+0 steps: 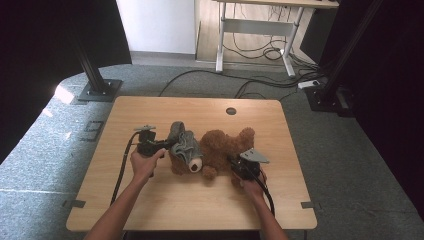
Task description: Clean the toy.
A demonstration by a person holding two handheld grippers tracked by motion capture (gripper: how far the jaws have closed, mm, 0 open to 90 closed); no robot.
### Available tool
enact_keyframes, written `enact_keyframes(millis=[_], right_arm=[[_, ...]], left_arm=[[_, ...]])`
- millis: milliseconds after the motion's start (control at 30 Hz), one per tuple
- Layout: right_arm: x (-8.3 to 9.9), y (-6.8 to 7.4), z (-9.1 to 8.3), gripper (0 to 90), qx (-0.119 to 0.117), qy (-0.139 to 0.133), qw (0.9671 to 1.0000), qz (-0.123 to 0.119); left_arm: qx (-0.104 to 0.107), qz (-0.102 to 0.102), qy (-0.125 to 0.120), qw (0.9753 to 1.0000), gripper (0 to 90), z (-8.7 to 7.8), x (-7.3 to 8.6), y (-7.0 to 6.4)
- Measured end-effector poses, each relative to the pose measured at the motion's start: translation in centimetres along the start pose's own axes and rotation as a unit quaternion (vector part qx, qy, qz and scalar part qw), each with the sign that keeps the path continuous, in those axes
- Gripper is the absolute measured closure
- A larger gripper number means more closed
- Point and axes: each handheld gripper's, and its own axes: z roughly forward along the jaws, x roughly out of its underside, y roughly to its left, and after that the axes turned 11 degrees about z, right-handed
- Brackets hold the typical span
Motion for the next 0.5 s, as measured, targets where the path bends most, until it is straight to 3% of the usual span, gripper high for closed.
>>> enact_keyframes(millis=[100, 267, 367, 500], right_arm=[[0.4, 0.2, -1.1, 66.7, -0.013, 0.015, 0.9998, -0.001], [0.8, 0.5, -3.4, 55.2, -0.031, 0.032, 0.999, 0.0], [0.7, 0.5, -5.3, 46.3, -0.046, 0.027, 0.9985, 0.013], [0.1, 0.4, -8.5, 33.8, -0.063, -0.001, 0.9977, 0.025]], left_arm=[[0.011, 0.012, -0.003, 0.9999, 75.3, -1.0, 1.1, -1.0], [0.019, 0.016, -0.011, 0.9996, 75.3, -2.1, 2.9, -1.8], [0.025, 0.011, -0.016, 0.9995, 75.3, -2.3, 3.7, -2.0], [0.032, 0.014, -0.021, 0.9992, 75.3, -2.6, 4.7, -2.5]])
